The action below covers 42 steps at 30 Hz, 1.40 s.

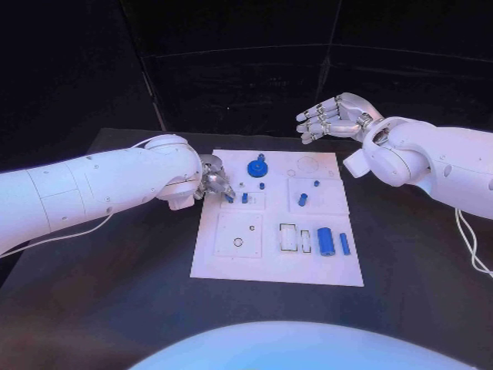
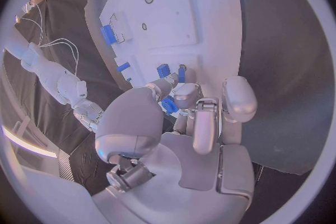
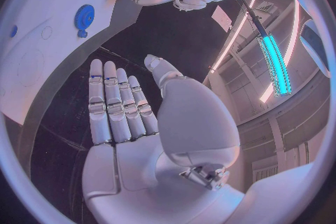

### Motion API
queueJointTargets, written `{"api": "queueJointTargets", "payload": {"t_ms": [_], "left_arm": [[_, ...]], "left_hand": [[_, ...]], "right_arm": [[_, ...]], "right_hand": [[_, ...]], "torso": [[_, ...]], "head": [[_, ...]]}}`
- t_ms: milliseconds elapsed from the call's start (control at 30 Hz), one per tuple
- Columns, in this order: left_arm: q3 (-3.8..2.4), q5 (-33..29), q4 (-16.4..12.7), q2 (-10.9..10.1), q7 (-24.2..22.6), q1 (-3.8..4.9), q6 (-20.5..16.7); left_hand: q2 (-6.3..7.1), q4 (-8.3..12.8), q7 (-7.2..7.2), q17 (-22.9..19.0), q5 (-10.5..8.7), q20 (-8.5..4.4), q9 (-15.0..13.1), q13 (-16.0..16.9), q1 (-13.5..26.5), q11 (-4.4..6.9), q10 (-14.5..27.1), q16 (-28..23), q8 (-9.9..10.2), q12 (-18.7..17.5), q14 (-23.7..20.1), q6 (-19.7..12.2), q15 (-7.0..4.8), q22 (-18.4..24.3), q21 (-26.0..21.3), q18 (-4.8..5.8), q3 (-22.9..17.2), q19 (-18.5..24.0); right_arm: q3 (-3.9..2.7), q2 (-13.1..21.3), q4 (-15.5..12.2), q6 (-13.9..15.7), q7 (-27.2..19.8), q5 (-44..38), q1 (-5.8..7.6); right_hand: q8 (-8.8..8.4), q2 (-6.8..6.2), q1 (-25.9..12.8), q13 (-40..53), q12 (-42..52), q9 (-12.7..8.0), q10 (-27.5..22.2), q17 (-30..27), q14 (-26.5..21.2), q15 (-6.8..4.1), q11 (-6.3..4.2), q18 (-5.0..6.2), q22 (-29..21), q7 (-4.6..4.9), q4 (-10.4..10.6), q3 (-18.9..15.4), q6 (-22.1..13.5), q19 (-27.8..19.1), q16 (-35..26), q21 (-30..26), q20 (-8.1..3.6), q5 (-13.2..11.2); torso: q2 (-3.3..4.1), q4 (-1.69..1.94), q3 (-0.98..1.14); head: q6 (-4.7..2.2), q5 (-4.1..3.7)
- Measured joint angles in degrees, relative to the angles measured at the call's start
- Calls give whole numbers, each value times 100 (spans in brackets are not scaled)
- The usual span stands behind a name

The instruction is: Assemble the parts on the task board

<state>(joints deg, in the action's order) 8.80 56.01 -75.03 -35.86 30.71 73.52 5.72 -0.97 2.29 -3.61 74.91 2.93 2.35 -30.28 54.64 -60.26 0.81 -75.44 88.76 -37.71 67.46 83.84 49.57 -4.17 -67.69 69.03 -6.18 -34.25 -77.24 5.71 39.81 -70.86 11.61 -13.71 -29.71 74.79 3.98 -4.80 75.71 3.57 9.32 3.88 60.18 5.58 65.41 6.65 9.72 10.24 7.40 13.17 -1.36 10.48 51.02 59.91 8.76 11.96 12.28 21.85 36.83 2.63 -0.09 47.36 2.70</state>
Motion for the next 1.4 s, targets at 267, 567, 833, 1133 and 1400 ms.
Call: {"api": "queueJointTargets", "payload": {"t_ms": [267,567,833,1133,1400], "left_arm": [[4,7,1,1,44,-5,31],[1,8,2,8,84,0,82],[-1,11,16,31,118,5,100],[-3,20,70,81,159,11,161],[-4,23,126,115,176,15,210]], "left_hand": [[0,9,2,0,-2,0,3,0,0,-1,0,0,2,0,0,2,0,0,0,0,-9,0],[0,10,11,0,-7,0,12,-15,0,-1,1,0,-26,0,0,12,0,1,0,0,-10,0],[-7,10,10,0,-12,-6,7,-26,8,-1,1,0,-26,0,0,12,0,1,0,0,-9,-6],[136,312,75,0,-26,-20,26,-25,310,52,-53,0,-77,0,0,116,0,-31,0,0,-259,-19],[231,377,124,0,-27,-40,79,-25,454,53,-54,22,-97,21,21,167,-21,-51,0,0,-182,-39]], "right_arm": [[0,3,-1,0,1,-1,0],[0,2,1,-1,1,-1,0],[0,-4,8,-2,1,-1,0],[0,-12,12,-3,1,-5,0],[0,-9,12,-3,2,-8,-1]], "right_hand": [[0,0,0,0,0,0,0,0,0,0,0,0,0,0,0,0,0,0,0,0,0,0],[0,0,0,0,0,0,0,-7,0,0,0,0,-13,0,-2,-30,0,21,21,0,22,0],[0,0,0,0,0,0,0,-6,0,0,0,0,-13,0,-2,-30,0,21,21,0,21,0],[0,0,0,0,0,0,0,-6,0,0,0,0,-12,0,-2,-30,0,21,21,0,21,0],[0,0,0,0,0,0,0,-6,0,0,0,0,-12,0,-2,-30,0,21,21,0,21,0]], "torso": [[-2,0,0],[-2,0,0],[-2,3,0],[-2,3,0],[-2,-2,1]], "head": [[3,1],[31,1],[42,10],[54,11],[60,7]]}}
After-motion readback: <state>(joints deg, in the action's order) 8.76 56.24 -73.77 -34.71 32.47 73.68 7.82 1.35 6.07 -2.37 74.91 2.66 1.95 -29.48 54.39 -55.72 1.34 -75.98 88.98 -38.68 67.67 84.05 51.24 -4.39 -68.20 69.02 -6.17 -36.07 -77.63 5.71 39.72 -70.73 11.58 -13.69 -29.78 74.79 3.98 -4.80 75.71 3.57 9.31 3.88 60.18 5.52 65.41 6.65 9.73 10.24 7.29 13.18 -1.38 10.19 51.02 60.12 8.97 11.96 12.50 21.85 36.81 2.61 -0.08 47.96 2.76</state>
